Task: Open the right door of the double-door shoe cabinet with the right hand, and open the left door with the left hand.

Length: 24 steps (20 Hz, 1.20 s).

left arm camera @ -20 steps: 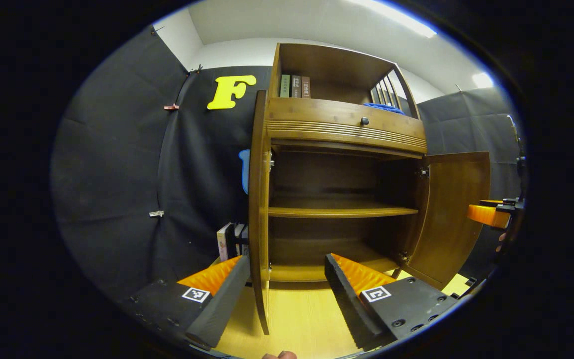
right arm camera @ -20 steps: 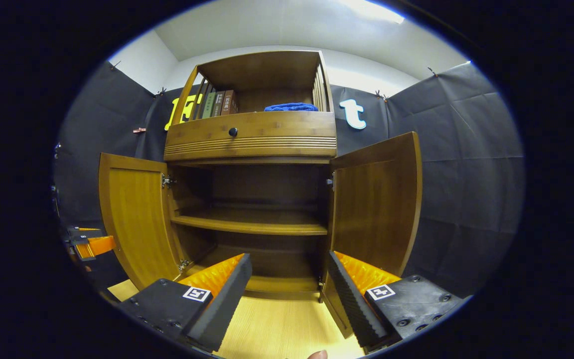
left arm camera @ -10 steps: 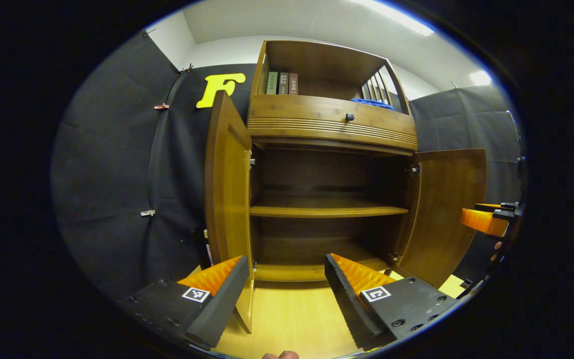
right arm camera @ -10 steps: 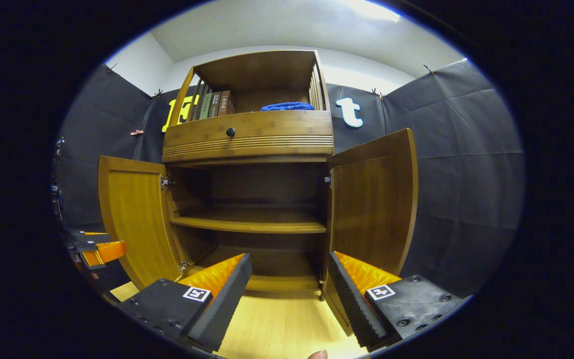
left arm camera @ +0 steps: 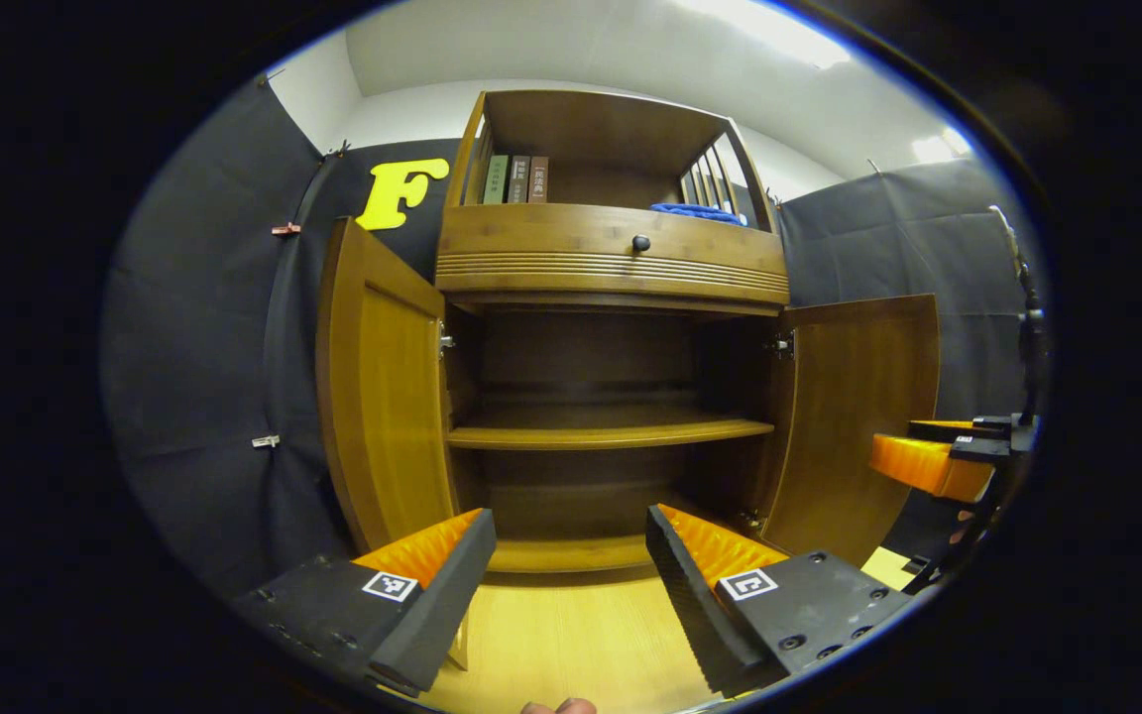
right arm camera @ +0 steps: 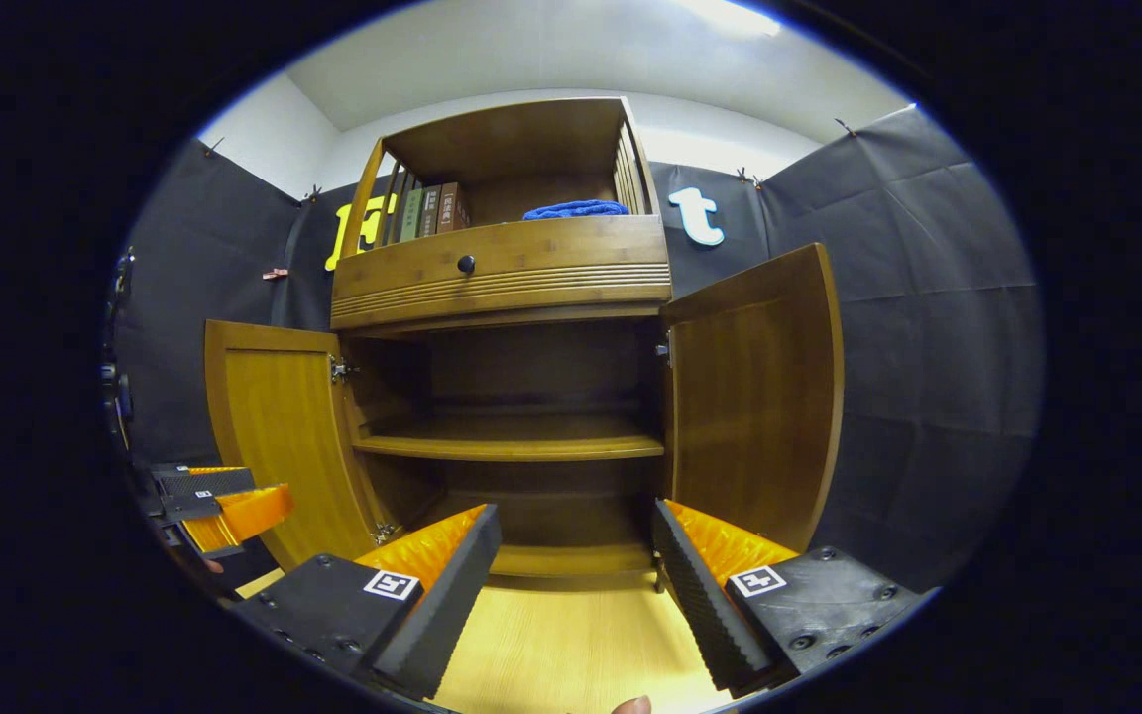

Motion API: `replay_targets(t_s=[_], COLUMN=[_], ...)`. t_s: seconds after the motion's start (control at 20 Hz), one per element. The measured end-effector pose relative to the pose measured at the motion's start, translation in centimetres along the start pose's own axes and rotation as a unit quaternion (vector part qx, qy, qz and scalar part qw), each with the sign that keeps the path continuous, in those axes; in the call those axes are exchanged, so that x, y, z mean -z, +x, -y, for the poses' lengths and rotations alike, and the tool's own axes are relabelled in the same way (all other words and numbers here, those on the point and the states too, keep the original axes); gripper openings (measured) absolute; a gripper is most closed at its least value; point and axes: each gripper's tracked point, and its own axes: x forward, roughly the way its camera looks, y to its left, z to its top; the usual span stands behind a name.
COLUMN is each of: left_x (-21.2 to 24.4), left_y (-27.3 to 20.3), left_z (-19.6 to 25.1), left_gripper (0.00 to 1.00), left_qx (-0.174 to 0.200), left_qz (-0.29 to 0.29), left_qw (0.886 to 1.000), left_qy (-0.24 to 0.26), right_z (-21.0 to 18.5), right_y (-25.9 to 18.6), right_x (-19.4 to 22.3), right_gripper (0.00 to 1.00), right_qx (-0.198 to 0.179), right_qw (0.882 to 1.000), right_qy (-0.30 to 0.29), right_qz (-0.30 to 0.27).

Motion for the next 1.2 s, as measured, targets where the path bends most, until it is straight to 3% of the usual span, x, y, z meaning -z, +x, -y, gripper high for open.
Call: replay_targets(t_s=[0.4,1.2], left_x=[-1.3,-1.0], left_y=[-0.4,-1.0], left_z=[1.7,1.5], left_gripper=[0.95,0.93], left_qx=[0.014,0.002], left_qz=[0.013,0.003], left_qw=[1.0,1.0], left_qy=[0.004,-0.003], right_z=[-0.5,-0.2], right_y=[0.0,-0.1], right_x=[0.4,0.2], right_gripper=[0.98,0.96], right_qx=[-0.008,-0.012], right_qw=[1.0,1.0], right_qy=[0.0,-0.004], right_qz=[-0.005,-0.005])
